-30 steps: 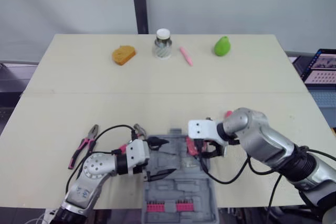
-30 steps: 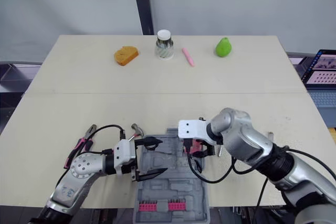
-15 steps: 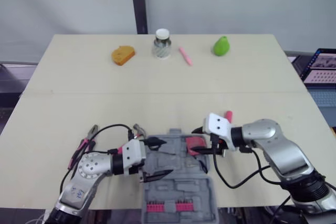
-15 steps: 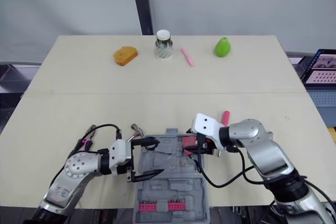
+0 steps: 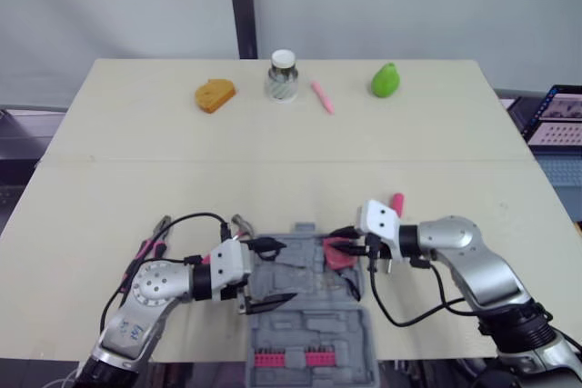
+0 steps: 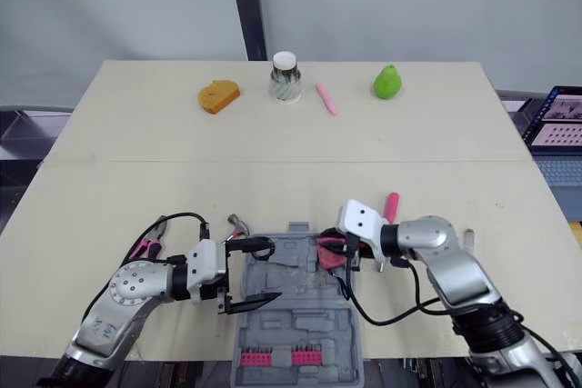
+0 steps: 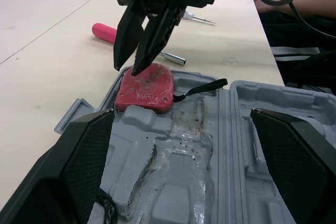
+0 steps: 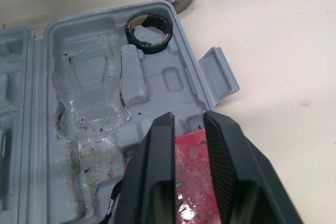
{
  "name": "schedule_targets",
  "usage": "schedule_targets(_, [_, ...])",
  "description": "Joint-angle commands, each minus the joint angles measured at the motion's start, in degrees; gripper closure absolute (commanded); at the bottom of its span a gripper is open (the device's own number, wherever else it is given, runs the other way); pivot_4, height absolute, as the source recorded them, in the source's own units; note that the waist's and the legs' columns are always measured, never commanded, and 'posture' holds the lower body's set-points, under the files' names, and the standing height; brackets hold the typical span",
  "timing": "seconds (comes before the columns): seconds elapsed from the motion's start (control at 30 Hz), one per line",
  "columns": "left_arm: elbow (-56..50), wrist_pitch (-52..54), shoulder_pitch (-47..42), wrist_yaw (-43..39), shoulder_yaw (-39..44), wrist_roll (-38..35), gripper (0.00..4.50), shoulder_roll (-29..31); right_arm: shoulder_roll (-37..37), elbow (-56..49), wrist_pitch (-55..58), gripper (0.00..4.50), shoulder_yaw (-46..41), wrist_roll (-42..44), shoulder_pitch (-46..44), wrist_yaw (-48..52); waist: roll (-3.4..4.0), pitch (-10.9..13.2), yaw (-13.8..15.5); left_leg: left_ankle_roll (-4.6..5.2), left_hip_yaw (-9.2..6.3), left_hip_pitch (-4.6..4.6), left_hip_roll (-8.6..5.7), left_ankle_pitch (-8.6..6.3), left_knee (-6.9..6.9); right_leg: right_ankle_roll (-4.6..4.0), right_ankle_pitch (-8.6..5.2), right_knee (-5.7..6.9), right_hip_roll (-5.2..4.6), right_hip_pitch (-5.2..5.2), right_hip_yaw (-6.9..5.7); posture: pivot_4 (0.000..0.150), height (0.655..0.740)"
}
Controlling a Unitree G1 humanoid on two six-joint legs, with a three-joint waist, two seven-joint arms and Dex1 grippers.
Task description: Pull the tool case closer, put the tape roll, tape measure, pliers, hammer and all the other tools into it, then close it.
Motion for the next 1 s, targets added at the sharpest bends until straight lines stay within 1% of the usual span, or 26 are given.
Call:
schedule_targets(0.03, [-1.5, -0.3, -0.1, -0.3, 0.2, -0.8, 0.00, 0.1, -0.9, -0.5, -1.9, 3.62, -0.7, 0.5, 0.7, 0.2, 0.00, 0.0, 0.0, 0.00, 0.00, 0.00, 0.00, 0.00, 0.00, 0.00, 0.00, 0.00, 0.00, 0.00, 0.00, 0.150, 0.7400])
schedule_targets(0.4, [-0.6, -0.9, -0.3, -0.7, 0.4, -0.6, 0.00, 0.2, -1.6, 5.5, -6.9, 3.62, 0.7, -1.3, 2.7, 0.6, 0.00, 0.0, 0.0, 0.00, 0.01, 0.00, 0.00, 0.00, 0.00, 0.00, 0.00, 0.00, 0.00, 0.00, 0.00, 0.150, 0.7400])
schedule_targets(0.7, [0.3, -1.5, -0.6, -1.1, 0.6, -0.5, 0.00, 0.2, -0.2, 13.2, -11.2, 3.62, 3.7, -4.3, 1.9, -0.5, 0.00, 0.0, 0.0, 0.00, 0.00, 0.08, 0.01, 0.00, 0.01, 0.00, 0.00, 0.01, 0.00, 0.06, 0.00, 0.150, 0.7400])
schedule_targets(1.0, [1.3, -2.4, -0.6, -1.4, 0.6, -0.2, 0.00, 0.2, 0.9, 16.7, -9.0, 3.62, 5.6, -5.2, 2.0, -0.2, -0.03, 0.0, 0.0, 0.00, 0.00, 0.19, 0.01, 0.00, 0.00, 0.00, 0.00, 0.03, 0.00, 0.15, 0.01, 0.150, 0.7400])
